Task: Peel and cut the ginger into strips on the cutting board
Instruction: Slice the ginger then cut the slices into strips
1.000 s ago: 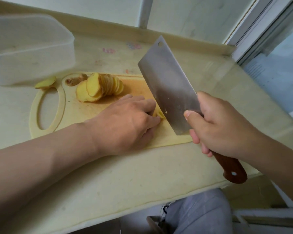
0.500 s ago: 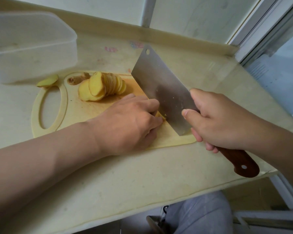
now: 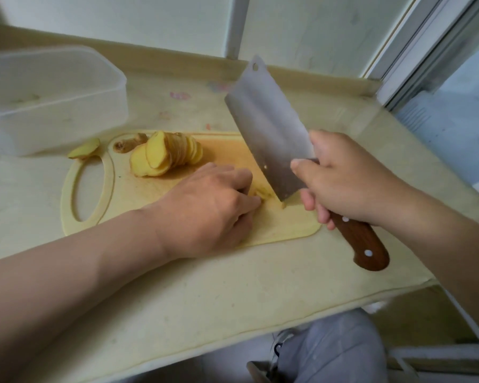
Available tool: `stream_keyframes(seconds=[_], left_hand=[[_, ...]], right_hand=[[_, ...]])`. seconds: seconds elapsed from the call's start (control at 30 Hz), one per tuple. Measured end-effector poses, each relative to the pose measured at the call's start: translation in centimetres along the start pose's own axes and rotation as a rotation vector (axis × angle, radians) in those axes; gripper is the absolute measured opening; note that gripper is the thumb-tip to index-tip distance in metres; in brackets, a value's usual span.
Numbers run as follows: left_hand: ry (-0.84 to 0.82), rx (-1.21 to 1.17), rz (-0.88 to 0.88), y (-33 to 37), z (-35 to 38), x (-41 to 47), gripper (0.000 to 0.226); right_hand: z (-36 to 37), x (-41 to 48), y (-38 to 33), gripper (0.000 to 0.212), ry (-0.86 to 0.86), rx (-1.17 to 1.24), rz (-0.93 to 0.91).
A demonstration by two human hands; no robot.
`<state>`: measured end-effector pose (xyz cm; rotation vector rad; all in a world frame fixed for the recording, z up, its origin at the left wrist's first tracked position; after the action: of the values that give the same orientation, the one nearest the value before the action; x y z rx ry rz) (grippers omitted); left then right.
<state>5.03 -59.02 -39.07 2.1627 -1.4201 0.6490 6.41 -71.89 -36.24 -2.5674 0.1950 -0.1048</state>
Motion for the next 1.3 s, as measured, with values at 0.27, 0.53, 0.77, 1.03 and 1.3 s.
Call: stream_keyframes(seconds=[0.27,0.53,0.77,1.03,1.3], left_hand=[[0.128,0.087,-0.074,-0.3,-1.7,0.1,0.029],[0.406,-0.013,-0.335,-2.2,-5.1,-0.5,0.023],[0.385,0.032,-0.331,-2.3,-4.8,-0.6,0.027],[-0.119,0.448,-0.562,-8.6,-6.0,1.0,0.063],[-0.430,0.492,-0.537,-10.3,-3.2,0.2,0.041]], right_hand=[[-0.4,-2.0,3.0,0.011,-0.121,0.238,0.157],[2.5,-1.9,3.4,0.009,-0.280,0.170,0.201],[1.3,3.6,3.6,0.015,-0.248,0.120,0.209],[-1.0,4.2,2.4,0.009,-0.116,0.501,0.148],[1.4,4.4,1.1,0.014,-0.168,0.732,0.093]])
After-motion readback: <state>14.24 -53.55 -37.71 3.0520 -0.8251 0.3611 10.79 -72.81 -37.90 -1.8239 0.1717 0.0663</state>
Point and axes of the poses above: each hand's wrist, its own x-axis towards the middle knuckle, its own z-axis out of the palm, y = z × x, the point moved 10 cm from there along x, towards the middle knuckle, and after that the axes turned 8 degrees about y, right-handed, at the moved point
